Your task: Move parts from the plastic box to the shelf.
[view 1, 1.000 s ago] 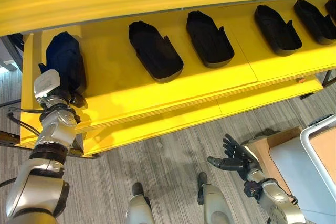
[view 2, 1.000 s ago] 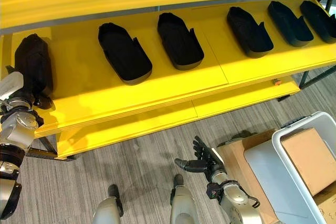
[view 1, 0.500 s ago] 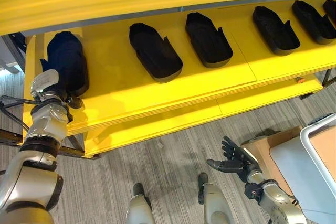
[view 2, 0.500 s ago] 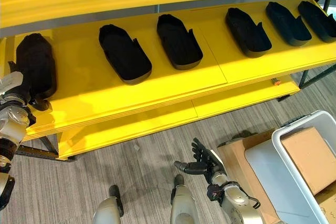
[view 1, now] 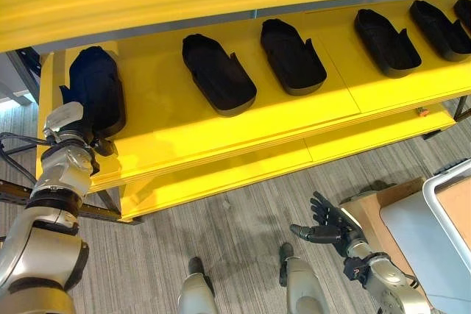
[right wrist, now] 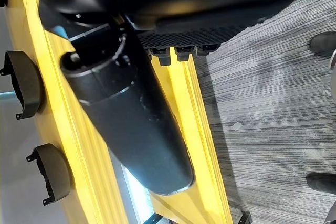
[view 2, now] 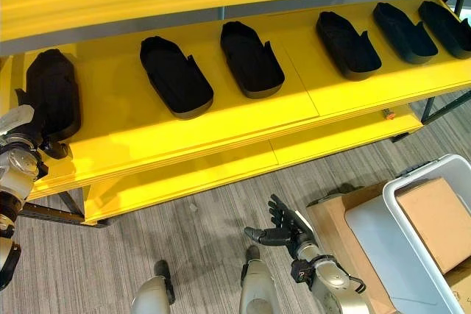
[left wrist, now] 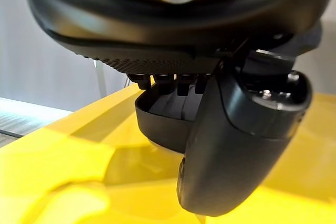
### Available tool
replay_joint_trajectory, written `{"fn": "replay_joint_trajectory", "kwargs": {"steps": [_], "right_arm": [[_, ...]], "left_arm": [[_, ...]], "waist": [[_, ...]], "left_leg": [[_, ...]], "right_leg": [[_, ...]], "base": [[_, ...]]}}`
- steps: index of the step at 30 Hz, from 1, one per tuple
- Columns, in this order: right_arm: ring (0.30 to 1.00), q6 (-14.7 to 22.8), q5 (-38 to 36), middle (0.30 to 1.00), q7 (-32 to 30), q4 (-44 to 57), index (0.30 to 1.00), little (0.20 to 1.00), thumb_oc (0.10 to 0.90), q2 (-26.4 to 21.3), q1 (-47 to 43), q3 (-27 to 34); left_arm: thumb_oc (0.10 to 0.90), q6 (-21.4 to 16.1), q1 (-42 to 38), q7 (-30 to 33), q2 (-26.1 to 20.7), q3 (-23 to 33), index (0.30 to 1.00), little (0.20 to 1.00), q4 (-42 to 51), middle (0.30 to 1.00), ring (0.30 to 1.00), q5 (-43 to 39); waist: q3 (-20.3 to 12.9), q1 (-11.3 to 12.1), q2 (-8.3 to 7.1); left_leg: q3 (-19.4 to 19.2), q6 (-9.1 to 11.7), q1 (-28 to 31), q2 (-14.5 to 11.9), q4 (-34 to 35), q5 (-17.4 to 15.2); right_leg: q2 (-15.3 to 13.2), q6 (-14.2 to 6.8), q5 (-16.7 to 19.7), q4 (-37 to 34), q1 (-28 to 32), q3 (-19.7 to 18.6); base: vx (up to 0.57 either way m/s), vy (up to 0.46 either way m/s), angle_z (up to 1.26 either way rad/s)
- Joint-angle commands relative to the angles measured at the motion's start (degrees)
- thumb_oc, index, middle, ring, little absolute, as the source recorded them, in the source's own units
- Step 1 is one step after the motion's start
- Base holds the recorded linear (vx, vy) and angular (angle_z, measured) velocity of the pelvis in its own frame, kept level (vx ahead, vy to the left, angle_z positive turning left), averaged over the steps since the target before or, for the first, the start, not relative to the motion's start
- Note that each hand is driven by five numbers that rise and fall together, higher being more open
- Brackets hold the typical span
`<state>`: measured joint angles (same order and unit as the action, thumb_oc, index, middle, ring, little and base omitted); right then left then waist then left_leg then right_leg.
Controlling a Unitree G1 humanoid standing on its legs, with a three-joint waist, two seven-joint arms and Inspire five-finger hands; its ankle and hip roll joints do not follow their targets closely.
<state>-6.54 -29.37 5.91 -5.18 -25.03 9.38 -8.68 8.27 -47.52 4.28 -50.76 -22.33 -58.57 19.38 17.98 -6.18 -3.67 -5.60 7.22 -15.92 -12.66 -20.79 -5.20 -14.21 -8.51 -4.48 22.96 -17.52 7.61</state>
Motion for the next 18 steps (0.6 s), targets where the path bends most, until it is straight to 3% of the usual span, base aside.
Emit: {"fn": "replay_joint_trajectory", "kwargs": {"steps": [1,11,18], "right_arm": [[1.000,4.76,-0.11,1.000,1.53,3.96,1.000,1.000,0.900,-1.21,1.36,1.65],[1.000,5.34,0.22,1.000,1.61,3.54,1.000,1.000,0.900,-1.29,1.44,1.68],[1.000,6.22,0.14,1.000,1.20,2.93,1.000,1.000,0.900,-1.37,1.44,1.61]], "left_arm": [[0.900,-0.55,-3.98,1.25,-7.30,-0.72,1.000,1.000,-2.52,1.000,1.000,1.77],[0.900,-1.52,-2.39,2.11,-9.73,-0.94,1.000,1.000,0.59,1.000,1.000,3.37],[0.900,-2.23,-0.06,5.97,-11.91,1.02,1.000,1.000,5.47,1.000,1.000,3.96]], "waist": [[-4.89,0.05,-0.23],[-5.27,0.41,0.17],[-5.75,0.81,0.57]], "left_leg": [[1.33,-2.16,-0.24,-0.68,-3.16,-3.07],[1.34,-2.11,0.29,-0.62,-2.87,-2.98],[1.35,-2.04,0.89,-0.42,-2.06,-2.69]], "right_leg": [[-2.06,-2.47,0.97,-5.93,4.42,-0.88],[-2.19,-2.52,0.67,-5.71,4.99,-0.58],[-2.46,-2.50,0.57,-5.88,5.65,0.02]], "base": [[0.00,0.000,0.00],[0.00,0.000,0.00],[0.01,0.000,0.01]]}}
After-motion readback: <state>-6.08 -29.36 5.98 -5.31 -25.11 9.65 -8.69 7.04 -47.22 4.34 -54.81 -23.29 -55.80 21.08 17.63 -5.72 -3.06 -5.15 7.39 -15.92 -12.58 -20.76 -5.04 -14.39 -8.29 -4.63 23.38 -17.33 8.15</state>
